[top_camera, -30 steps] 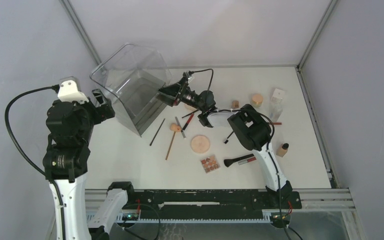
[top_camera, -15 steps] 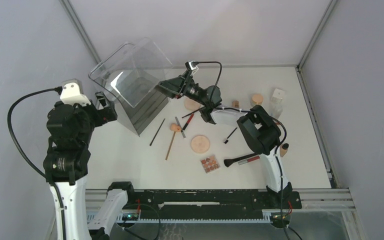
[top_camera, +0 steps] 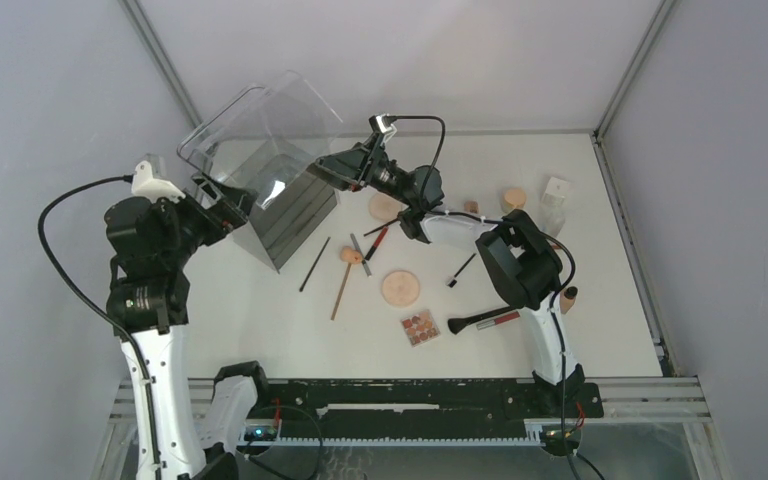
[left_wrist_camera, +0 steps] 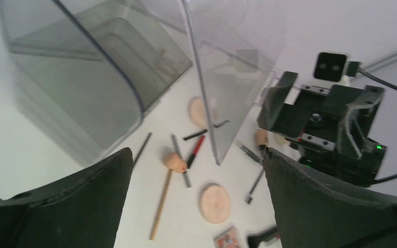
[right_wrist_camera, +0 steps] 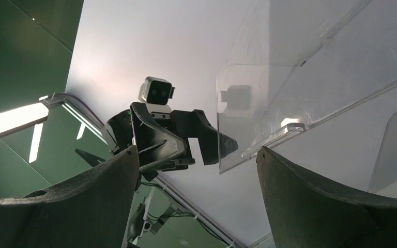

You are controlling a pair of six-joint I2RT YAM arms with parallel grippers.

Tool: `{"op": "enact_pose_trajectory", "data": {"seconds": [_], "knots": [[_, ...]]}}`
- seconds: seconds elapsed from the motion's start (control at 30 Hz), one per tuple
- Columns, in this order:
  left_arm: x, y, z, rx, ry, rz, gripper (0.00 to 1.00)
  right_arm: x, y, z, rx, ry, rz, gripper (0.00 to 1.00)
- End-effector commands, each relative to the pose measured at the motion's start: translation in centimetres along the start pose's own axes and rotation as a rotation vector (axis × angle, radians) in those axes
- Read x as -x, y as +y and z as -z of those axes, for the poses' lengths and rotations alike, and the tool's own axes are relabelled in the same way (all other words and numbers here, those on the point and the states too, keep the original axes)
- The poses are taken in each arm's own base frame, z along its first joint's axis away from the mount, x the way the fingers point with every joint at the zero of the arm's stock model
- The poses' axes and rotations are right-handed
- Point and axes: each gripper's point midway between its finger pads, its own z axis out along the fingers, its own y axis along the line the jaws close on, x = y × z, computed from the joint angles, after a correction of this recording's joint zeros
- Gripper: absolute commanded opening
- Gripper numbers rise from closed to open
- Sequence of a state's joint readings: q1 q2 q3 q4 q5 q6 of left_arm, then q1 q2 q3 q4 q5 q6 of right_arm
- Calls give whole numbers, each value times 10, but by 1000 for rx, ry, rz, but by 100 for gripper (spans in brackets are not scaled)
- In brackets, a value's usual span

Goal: Organize the makeup
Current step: Open the storage box at the center of the board.

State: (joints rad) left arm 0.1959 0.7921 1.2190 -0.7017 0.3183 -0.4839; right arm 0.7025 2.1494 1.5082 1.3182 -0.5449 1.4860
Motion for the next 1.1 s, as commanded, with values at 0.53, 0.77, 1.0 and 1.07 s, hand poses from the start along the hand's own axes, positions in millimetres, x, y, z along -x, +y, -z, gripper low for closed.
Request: {"op": "enact_pose_trajectory", "data": {"seconds": [0.53, 0.77, 1.0, 1.07], "knots": [[44, -88, -7, -519, -85, 190, 96, 5, 45, -13, 98, 8, 91, 90], [87, -94, -5, -516, -201, 106, 96, 1, 40, -9, 77, 22, 82, 90], [123, -77, -8, -437, -316, 81, 97, -5, 43, 0, 53, 43, 103, 90], [131, -70, -9, -409, -347, 78, 97, -7, 43, 3, 40, 50, 112, 90]]}}
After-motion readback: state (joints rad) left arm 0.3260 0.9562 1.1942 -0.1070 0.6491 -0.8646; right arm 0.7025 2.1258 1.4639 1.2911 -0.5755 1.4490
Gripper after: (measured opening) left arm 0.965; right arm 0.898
